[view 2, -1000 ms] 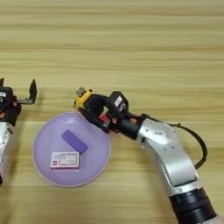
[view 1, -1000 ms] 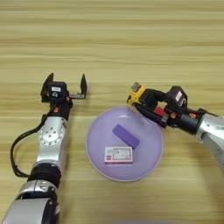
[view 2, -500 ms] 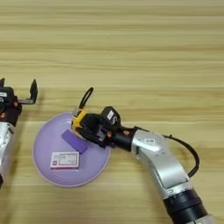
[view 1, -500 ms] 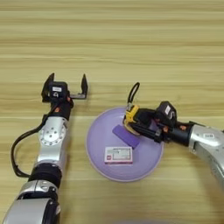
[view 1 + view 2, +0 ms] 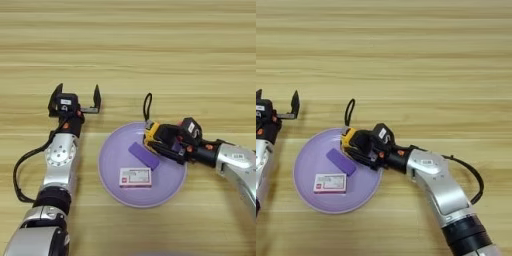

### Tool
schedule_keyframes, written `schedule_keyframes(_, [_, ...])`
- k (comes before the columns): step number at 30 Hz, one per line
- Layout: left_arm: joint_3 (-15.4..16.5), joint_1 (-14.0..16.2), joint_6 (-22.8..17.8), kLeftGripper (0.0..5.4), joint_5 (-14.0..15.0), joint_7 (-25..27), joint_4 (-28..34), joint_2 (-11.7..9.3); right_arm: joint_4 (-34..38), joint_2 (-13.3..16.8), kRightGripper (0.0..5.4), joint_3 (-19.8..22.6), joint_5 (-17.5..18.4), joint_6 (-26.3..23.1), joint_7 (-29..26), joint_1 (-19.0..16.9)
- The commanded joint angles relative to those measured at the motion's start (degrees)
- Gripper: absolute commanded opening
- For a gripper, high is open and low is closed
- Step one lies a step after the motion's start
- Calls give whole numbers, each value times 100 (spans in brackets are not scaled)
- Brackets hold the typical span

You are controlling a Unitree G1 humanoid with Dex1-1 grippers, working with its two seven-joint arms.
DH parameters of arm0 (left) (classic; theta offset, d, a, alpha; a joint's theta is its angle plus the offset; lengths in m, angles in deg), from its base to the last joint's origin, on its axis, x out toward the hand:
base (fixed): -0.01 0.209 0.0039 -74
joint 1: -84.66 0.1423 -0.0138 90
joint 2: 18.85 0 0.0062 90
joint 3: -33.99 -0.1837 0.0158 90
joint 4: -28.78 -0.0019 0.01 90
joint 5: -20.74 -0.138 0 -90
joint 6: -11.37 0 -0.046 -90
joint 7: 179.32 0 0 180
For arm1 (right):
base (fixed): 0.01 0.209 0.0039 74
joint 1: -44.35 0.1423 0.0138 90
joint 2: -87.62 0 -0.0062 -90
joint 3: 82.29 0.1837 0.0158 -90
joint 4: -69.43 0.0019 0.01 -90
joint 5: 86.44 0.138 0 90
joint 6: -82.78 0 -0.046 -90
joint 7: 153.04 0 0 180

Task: Move the objects on the table

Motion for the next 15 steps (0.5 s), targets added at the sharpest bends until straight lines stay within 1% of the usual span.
schedule_keyframes(1, [-8,-28,-21,540,-4,-1,-24,-6,354,-43,341,154,207,85,-43,128])
schedule_keyframes(6, [-1,-51,-17,540,3,6,-60,-7,790,-120,393,462,571,194,-22,253])
schedule_keyframes(7, [-2,-50,-15,540,1,3,-61,-3,848,-152,408,549,651,242,1,280])
schedule_keyframes(9, [-5,-45,-12,540,-3,-4,-54,3,934,-183,419,690,803,291,25,318])
schedule_keyframes(12, [-7,-38,-10,540,-7,-9,-45,8,1050,-205,457,863,982,449,-6,349])
schedule_keyframes(13, [-6,-34,-6,540,-5,-8,-43,9,1100,-235,492,974,1073,547,16,377])
schedule_keyframes(15, [-3,-29,-1,540,-1,-5,-42,7,1204,-339,513,1324,1335,755,160,489])
